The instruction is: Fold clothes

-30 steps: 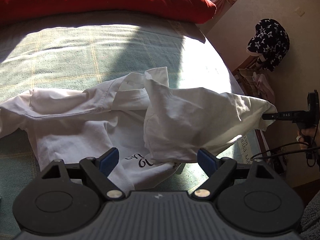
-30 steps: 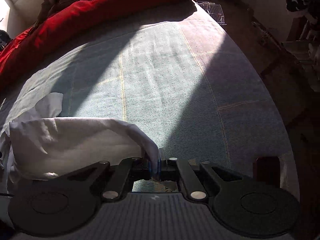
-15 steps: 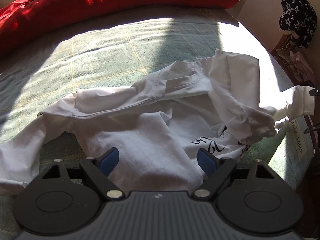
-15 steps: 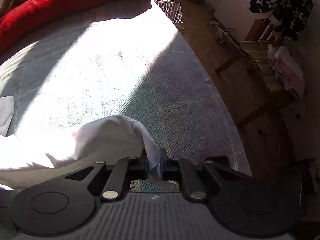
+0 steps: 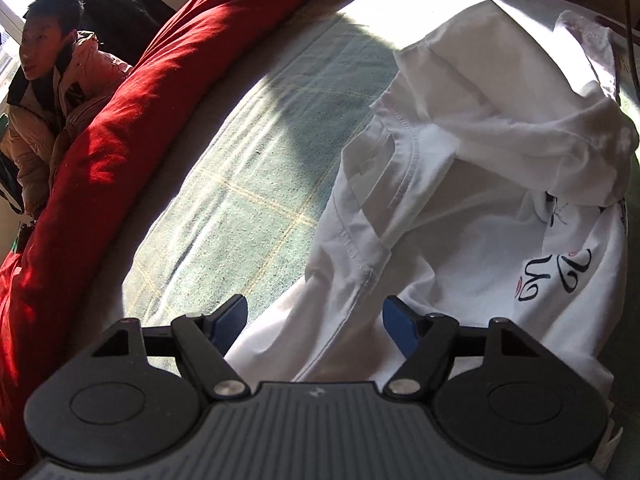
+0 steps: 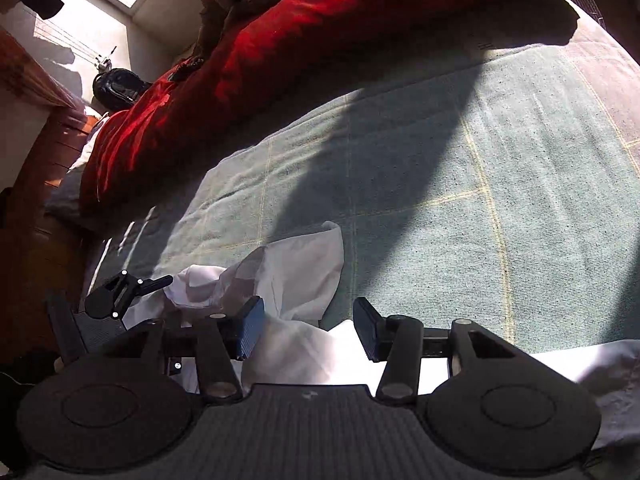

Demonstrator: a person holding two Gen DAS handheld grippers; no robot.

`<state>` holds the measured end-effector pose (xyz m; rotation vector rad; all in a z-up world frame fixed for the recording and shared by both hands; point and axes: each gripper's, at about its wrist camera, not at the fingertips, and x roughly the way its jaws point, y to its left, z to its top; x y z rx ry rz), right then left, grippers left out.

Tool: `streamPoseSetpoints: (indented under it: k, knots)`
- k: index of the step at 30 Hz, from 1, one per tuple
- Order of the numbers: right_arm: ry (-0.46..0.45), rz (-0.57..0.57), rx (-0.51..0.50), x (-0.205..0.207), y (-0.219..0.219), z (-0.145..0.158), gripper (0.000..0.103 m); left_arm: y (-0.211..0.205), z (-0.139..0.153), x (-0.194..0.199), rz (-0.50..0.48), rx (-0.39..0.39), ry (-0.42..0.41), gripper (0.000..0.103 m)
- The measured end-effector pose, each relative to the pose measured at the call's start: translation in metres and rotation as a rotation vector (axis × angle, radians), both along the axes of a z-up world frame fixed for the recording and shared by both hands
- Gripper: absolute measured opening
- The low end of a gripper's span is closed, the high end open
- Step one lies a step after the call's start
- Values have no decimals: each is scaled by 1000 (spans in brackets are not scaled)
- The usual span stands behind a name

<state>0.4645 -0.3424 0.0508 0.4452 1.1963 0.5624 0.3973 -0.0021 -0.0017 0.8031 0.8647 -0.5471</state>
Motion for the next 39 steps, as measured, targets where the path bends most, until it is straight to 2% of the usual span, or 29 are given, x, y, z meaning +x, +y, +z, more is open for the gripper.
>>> streamPoseSetpoints:
  k: [6,9,11,12,13,14,15,16,20,26,30,33,39]
  knots:
    - [64,120,-20,18,62,-26,60,23,-15,11,-34,45,82,73]
    - [69,155,-57,21,77,-35,60,28,-23,11,-89,66,103,66]
    - [63,178,-73,23,86,-37,60,25,-27,13,-126,69,101,54]
    - [51,187,-85,24,89,-38,59,24,-28,14,-134,70,103,36]
    - [46,207,-100,24,94,-37,50,23,-29,16,-137,67,106,17]
    - [43,227,-111,24,97,-36,22,23,-28,18,-133,58,105,10]
    - [36,246,-134,24,101,-35,8,25,-27,21,-121,47,101,6]
    - [27,267,-162,23,104,-33,4,28,-25,23,-105,32,94,5]
    - [-14,278,-250,29,102,-26,4,41,-6,42,-20,-31,45,3]
    - [-121,267,-382,63,95,-14,4,57,14,89,126,-113,-7,2]
    - [-182,266,-455,85,93,-10,4,65,20,109,167,-157,-14,2]
    - [-232,272,-531,93,89,-8,4,76,22,125,236,-188,-17,2]
    - [-287,261,-596,112,81,-11,4,93,12,156,350,-227,0,2]
